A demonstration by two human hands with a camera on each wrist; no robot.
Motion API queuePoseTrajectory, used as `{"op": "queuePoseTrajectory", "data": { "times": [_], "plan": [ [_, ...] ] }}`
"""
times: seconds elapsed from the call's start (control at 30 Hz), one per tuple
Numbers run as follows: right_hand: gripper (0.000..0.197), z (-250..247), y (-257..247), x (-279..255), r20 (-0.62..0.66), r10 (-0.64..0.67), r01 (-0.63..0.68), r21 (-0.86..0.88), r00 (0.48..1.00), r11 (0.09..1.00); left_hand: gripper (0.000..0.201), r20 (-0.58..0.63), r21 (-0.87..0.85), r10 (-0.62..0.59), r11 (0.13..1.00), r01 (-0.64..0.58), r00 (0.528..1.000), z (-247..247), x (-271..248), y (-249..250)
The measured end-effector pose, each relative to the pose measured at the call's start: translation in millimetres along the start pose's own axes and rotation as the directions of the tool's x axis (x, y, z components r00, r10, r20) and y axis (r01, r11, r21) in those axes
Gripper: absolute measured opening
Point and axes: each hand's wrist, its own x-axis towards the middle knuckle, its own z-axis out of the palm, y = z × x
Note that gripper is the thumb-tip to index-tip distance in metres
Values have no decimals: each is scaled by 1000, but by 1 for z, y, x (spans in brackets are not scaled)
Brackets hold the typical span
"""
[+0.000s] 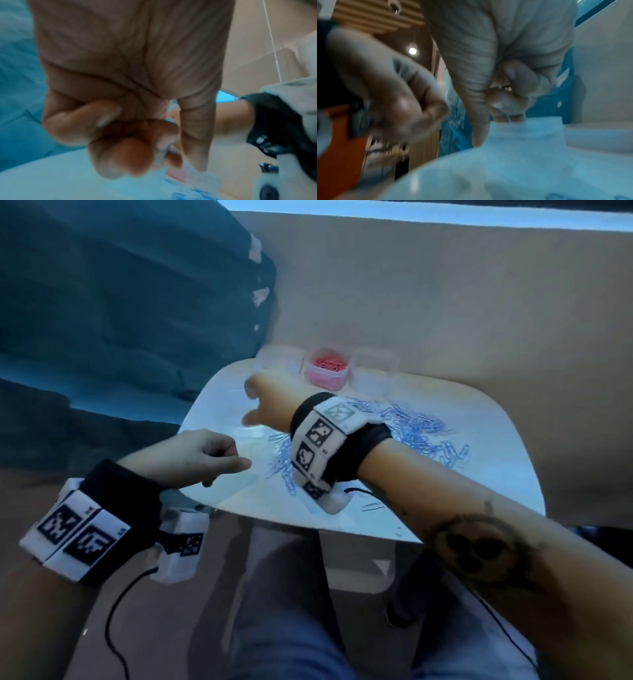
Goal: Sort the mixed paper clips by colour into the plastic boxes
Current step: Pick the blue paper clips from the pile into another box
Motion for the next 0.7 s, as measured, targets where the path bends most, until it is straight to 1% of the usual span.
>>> {"op": "queuePoseTrajectory", "data": {
  "times": [0.07, 0.1, 0.17, 0.2, 0.27, 0.3, 0.33, 0.37, 0.4, 0.43, 0.47, 0.5, 0.53, 0.57, 0.7],
  "plan": [
    [30, -24, 31, -24, -65, 82, -77, 72, 994, 994, 40, 13, -51, 76, 996, -75, 997, 10, 2, 9],
    [26, -36, 51, -39, -74, 132, -123, 104, 989, 987, 40, 19, -76, 113, 991, -112, 993, 16, 5, 15],
    [21, -54, 99, -69, -18, 264, -260, 113, 964, 959, 42, 17, -147, 202, 969, -197, 979, 30, 13, 30],
    [22, -60, 123, -84, 36, 345, -347, 71, 938, 935, 42, 2, -198, 246, 950, -240, 969, 39, 17, 39],
    [34, -64, 161, -107, 153, 502, -494, -91, 851, 865, 35, -42, -333, 308, 893, -304, 950, 56, 29, 62],
    [45, -60, 176, -114, 207, 559, -532, -173, 803, 829, 29, -54, -408, 306, 862, -301, 950, 65, 36, 74],
    [58, -54, 187, -120, 254, 591, -545, -233, 766, 806, 22, -38, -500, 276, 827, -257, 961, 73, 44, 87],
    [71, -46, 194, -125, 293, 599, -546, -246, 746, 801, 18, 22, -620, 225, 767, -164, 974, 81, 52, 98],
    [82, -37, 198, -128, 325, 587, -543, -224, 742, 810, 17, 115, -752, 168, 659, -25, 979, 87, 60, 107],
    [89, -27, 200, -128, 345, 556, -524, -188, 756, 830, 20, 219, -861, 131, 492, 129, 967, 92, 67, 114],
    [93, -19, 202, -127, 353, 523, -506, -147, 776, 850, 22, 298, -919, 125, 304, 250, 946, 96, 73, 118],
    [94, -14, 204, -124, 343, 497, -494, -103, 797, 863, 24, 326, -939, 133, 161, 304, 936, 101, 79, 121],
    [93, -10, 204, -121, 321, 480, -488, -62, 816, 871, 25, 320, -947, 132, 85, 311, 938, 106, 83, 122],
    [91, -7, 205, -118, 298, 471, -483, -36, 830, 875, 26, 307, -952, 119, 57, 302, 944, 111, 87, 124],
    [85, 1, 204, -112, 237, 432, -450, 25, 870, 893, 26, 264, -964, 10, 31, 264, 964, 123, 93, 130]
  ]
}}
